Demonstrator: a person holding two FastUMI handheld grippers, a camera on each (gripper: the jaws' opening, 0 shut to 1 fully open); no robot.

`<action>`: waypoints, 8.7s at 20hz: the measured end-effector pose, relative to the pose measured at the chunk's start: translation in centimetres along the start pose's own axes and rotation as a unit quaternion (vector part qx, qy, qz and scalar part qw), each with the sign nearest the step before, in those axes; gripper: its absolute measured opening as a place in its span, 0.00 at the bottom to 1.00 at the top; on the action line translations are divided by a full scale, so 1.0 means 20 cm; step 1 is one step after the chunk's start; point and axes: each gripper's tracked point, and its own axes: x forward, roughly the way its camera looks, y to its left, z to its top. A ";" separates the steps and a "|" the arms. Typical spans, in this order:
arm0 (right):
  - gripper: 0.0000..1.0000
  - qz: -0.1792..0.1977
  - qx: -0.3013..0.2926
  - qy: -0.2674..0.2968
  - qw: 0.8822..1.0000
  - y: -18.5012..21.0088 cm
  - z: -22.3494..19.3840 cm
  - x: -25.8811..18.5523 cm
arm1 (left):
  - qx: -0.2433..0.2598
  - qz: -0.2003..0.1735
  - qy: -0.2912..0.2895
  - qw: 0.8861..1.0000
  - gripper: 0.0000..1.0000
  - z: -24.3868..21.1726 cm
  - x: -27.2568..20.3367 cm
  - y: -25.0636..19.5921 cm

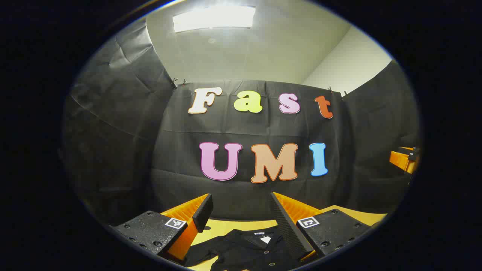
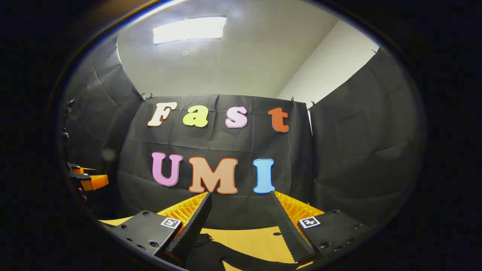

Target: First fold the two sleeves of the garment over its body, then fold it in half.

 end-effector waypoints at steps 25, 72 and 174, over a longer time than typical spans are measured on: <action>0.99 0.049 0.028 0.039 0.998 0.37 -0.16 0.14 | 0.027 0.067 0.020 0.997 0.92 -0.07 -0.08 0.39; 0.98 -0.113 -0.005 0.301 0.947 -0.70 -1.47 0.31 | 0.052 0.058 0.019 0.997 0.92 -0.09 0.22 0.06; 1.00 0.237 0.005 0.219 0.947 1.56 -1.08 0.57 | 0.014 0.274 0.196 0.941 0.90 -0.91 -0.63 1.50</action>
